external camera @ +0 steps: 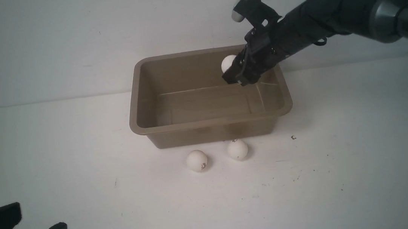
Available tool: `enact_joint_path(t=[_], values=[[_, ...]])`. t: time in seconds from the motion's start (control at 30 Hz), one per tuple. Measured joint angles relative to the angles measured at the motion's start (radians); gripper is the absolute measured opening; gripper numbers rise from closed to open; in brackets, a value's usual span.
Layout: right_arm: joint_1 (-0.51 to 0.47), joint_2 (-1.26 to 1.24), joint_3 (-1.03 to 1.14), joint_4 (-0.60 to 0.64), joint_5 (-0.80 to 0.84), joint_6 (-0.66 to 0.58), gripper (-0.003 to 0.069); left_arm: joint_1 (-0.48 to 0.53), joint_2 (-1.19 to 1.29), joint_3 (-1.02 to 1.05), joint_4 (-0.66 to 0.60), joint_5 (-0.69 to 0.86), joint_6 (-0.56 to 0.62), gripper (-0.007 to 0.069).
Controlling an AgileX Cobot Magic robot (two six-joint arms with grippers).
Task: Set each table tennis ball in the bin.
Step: Use the right arm to put the table tennis ball into the box, then use the left arm to clamp the table tennis ball closest to it
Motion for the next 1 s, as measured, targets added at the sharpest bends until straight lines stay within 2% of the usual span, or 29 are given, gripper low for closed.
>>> enact_joint_path(t=[0.07, 0.1, 0.13, 0.17, 0.23, 0.33, 0.57, 0.83, 1.0], values=[[0.000, 0.000, 0.000, 0.009, -0.008, 0.000, 0.0491, 0.000, 0.058, -0.006, 0.000, 0.007, -0.006, 0.0461], [0.000, -0.002, 0.000, 0.012, -0.013, 0.000, 0.0562, 0.000, 0.109, -0.015, 0.000, 0.014, -0.006, 0.0461], [0.000, -0.002, 0.000, 0.012, -0.013, 0.000, 0.0562, 0.000, 0.109, -0.015, 0.000, 0.014, -0.006, 0.0461], [0.000, -0.008, 0.000, 0.018, -0.014, 0.000, 0.0610, 0.000, 0.170, -0.038, 0.001, 0.022, 0.000, 0.0461], [0.000, -0.019, 0.000, 0.020, -0.017, -0.007, 0.0649, 0.000, 0.238, -0.072, 0.001, 0.032, 0.014, 0.0461], [0.000, -0.035, 0.000, 0.020, -0.019, -0.007, 0.0661, 0.000, 0.305, -0.118, -0.002, 0.053, 0.038, 0.0461], [0.000, -0.115, 0.000, 0.016, -0.021, -0.007, 0.0654, 0.000, 0.472, -0.254, -0.082, 0.078, 0.246, 0.0461], [0.000, -0.227, 0.000, 0.001, -0.014, -0.007, 0.0645, 0.000, 0.689, -0.296, -0.129, 0.099, 0.302, 0.0461], [0.000, -0.281, 0.000, -0.004, -0.006, -0.007, 0.0640, 0.000, 0.816, -0.299, -0.276, 0.093, 0.440, 0.0461]])
